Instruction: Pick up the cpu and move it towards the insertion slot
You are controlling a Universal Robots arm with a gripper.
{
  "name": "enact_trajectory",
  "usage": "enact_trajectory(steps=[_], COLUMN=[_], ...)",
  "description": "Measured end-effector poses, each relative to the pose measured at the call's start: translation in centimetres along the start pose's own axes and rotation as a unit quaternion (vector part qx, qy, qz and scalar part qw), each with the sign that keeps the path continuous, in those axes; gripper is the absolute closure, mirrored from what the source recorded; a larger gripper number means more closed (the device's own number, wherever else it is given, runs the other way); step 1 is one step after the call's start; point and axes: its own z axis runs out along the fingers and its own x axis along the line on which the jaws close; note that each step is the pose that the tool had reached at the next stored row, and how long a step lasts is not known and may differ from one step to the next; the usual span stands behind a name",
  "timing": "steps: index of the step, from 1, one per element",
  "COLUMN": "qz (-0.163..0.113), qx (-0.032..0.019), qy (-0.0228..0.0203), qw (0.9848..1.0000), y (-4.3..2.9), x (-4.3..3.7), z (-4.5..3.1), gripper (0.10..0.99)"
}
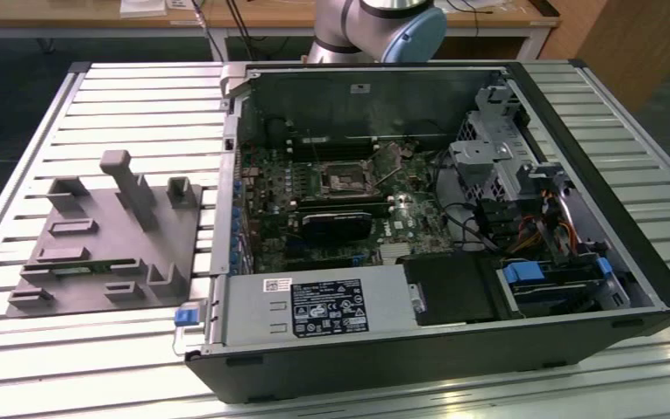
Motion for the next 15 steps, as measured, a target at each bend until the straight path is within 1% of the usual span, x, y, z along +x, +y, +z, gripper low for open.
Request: enact_trajectory(steps=[3, 4, 15], qz=[0.000, 0.000, 0.000], qx=[0.0000, 0.0000, 0.0000], qy=[0.0000, 0.0000, 0.0000], qw=[1.0000, 1.0000, 1.0000], y=[-0.01, -0.02, -0.03], x=[-0.57, -1.05, -2.63], z=[0.00, 0.00, 0.00], gripper=[0.541, 0.541, 0.541])
